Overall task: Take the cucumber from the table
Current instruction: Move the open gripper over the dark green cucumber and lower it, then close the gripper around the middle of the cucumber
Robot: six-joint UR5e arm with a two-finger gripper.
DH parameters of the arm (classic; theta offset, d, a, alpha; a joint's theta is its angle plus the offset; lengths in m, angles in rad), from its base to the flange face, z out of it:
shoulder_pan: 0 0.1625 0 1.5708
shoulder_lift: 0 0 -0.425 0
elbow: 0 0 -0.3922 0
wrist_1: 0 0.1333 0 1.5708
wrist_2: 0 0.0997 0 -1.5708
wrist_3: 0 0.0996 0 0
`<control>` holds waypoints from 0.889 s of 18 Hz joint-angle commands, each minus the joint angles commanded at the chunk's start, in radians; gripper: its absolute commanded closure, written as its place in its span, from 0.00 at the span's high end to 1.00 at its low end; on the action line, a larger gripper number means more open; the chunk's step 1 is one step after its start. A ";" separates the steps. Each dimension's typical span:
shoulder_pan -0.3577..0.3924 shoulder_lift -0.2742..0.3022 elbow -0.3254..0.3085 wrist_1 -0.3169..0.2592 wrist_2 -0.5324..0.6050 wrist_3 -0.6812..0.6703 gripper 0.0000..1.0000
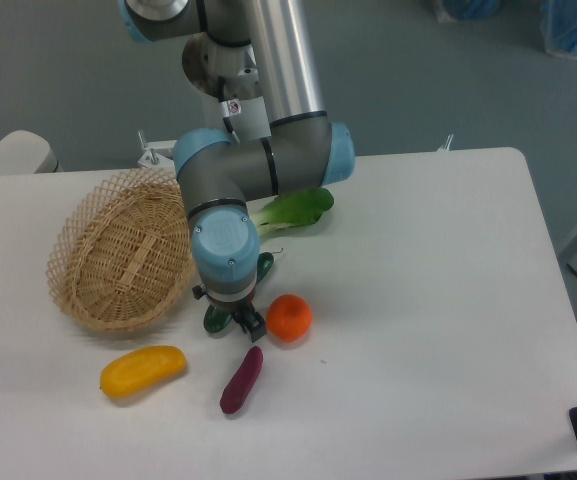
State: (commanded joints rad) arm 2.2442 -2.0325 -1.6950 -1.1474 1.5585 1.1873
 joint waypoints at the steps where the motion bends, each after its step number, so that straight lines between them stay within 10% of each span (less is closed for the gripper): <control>1: 0.000 -0.005 -0.002 0.000 0.000 -0.002 1.00; 16: -0.025 -0.028 -0.015 0.002 0.002 -0.103 0.70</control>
State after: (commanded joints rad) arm 2.2197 -2.0601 -1.7104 -1.1459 1.5601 1.0846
